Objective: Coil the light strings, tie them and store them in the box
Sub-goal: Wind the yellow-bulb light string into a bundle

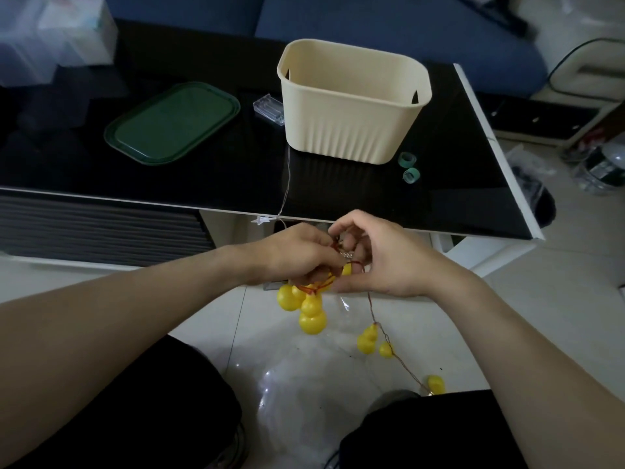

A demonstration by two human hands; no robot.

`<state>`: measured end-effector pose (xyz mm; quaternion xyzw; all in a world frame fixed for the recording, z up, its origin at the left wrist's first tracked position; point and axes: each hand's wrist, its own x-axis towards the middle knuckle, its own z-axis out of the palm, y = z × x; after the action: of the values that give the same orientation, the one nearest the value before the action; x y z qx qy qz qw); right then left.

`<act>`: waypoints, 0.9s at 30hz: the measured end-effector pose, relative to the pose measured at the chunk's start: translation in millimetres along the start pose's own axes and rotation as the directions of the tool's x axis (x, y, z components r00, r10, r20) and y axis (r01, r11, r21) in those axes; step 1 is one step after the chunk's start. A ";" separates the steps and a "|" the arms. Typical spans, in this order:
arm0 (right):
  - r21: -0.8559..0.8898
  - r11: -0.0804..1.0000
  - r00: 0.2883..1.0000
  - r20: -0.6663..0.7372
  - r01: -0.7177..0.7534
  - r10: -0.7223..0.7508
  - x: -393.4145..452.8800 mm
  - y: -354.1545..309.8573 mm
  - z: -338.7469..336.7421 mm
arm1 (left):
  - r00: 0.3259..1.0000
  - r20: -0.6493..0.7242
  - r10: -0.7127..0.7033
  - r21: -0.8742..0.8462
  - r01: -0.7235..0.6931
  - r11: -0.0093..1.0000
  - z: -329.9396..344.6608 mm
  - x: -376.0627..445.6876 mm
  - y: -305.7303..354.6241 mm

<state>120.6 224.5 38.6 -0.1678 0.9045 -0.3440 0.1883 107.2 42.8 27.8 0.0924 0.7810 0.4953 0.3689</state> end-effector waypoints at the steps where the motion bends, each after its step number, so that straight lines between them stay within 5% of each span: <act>1: -0.029 0.999 1.000 0.010 0.014 -0.013 1.4 1.3 0.9 | 1.000 0.016 0.006 0.032 -0.007 0.999 -1.1 -1.1 -1.0; 6: -0.127 0.990 0.998 0.000 0.057 -0.058 7.9 3.2 7.9 | 0.997 0.064 0.048 0.194 -0.060 0.979 -7.1 -3.4 -4.9; 12: -0.017 0.999 0.998 -0.058 0.040 -0.040 10.8 7.0 8.9 | 0.998 0.035 0.042 0.259 -0.050 0.965 -5.5 2.5 -11.5; 23: 0.105 0.991 0.980 -0.189 0.088 -0.067 17.6 2.9 12.4 | 0.995 0.005 0.104 -0.132 -0.103 0.986 -10.1 0.4 -1.7; 27: 0.212 0.971 0.975 -0.215 0.108 -0.061 19.3 2.7 9.5 | 0.990 0.004 0.139 -0.141 -0.137 0.980 -12.7 0.3 0.6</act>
<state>107.6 212.8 25.8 -0.1475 0.8670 -0.4662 0.0958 98.3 34.2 31.2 0.1235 0.7333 0.5728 0.3448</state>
